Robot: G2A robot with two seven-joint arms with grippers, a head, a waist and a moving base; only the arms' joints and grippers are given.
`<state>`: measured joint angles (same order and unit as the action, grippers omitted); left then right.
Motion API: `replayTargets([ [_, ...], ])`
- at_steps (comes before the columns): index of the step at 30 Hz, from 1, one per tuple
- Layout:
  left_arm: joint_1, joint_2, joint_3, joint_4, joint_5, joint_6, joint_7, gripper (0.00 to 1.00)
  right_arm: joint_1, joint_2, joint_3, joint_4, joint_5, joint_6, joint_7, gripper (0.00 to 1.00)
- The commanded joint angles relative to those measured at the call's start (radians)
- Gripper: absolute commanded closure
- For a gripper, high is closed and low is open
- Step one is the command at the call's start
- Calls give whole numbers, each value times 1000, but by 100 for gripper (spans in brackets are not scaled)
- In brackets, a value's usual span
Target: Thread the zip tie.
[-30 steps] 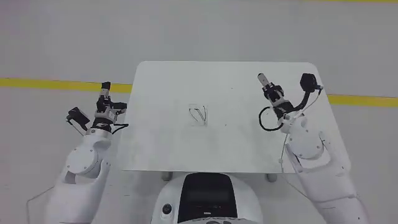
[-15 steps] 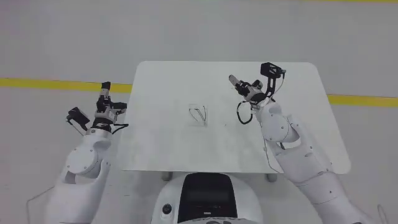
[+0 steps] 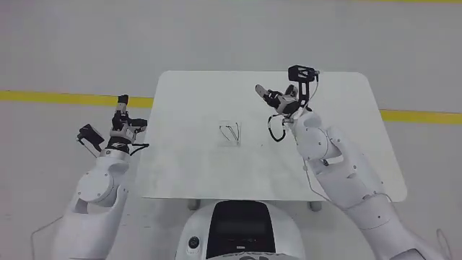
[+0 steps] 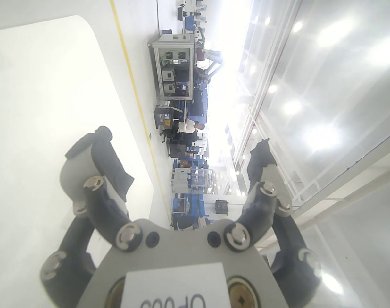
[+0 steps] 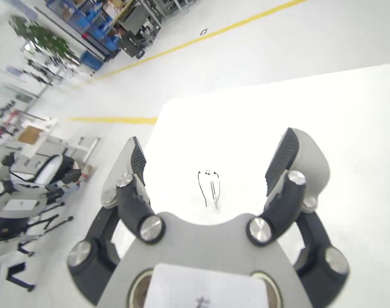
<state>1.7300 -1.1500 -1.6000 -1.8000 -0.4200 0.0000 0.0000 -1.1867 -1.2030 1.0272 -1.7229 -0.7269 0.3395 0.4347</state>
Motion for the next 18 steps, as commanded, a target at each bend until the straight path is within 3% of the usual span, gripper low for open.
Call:
replayTargets([
  [1,0,0,0,0,0,0,0,0,64,-12,-52,35,-34,1,72,0],
  [4,0,0,0,0,0,0,0,0,164,-42,-135,113,-64,1,160,0],
  [9,0,0,0,0,0,0,0,0,265,-101,-258,251,-92,1,266,0],
  [18,0,0,0,0,0,0,0,0,275,-111,-271,270,-94,1,277,0],
])
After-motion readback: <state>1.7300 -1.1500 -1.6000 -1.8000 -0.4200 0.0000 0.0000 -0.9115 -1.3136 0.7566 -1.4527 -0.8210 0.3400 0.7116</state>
